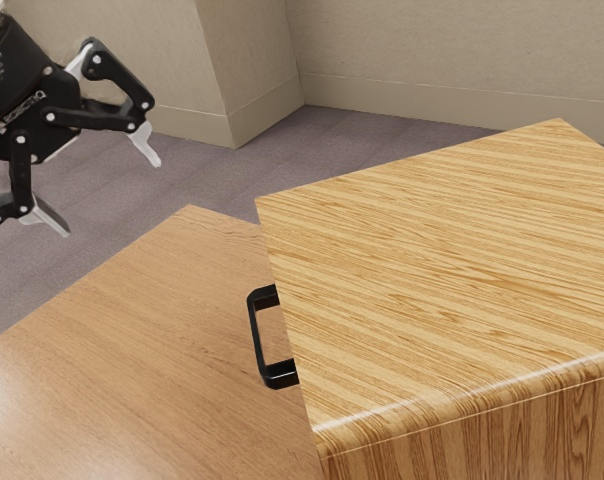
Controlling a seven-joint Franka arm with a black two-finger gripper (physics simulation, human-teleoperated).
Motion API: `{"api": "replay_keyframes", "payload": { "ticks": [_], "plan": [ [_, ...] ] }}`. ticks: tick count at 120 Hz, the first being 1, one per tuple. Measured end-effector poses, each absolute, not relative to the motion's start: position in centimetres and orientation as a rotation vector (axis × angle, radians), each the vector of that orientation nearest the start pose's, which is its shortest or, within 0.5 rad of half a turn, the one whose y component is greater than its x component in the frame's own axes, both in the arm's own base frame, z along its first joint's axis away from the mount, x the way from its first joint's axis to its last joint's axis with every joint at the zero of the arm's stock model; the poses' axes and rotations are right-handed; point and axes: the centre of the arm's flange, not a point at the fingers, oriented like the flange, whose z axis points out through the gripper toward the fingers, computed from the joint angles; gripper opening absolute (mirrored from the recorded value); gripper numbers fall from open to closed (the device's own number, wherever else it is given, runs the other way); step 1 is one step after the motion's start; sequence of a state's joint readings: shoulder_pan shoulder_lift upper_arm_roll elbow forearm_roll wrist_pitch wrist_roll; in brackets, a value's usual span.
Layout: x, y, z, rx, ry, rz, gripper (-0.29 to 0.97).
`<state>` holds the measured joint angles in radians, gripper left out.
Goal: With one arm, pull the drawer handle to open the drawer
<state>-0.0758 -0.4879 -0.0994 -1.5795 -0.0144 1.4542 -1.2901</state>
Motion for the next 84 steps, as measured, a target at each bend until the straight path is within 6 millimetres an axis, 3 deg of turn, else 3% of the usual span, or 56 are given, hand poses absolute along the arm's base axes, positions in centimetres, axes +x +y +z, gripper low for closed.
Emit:
{"api": "replay_keyframes", "payload": {
  "ticks": [24,39,47,60,84],
  "plan": [
    [34.2,-12.4,79.3,-2.799,-1.771,-0.446,0.68],
    [29.9,-13.6,79.1,-2.809,-1.779,-0.503,0.68],
    [28.7,-14.7,78.4,-2.816,-1.763,-0.508,0.68],
    [28.1,-17.2,76.7,-2.812,-1.721,-0.504,0.68],
    [27.8,-18.5,74.8,-2.799,-1.73,-0.494,0.68]
  ]
}}
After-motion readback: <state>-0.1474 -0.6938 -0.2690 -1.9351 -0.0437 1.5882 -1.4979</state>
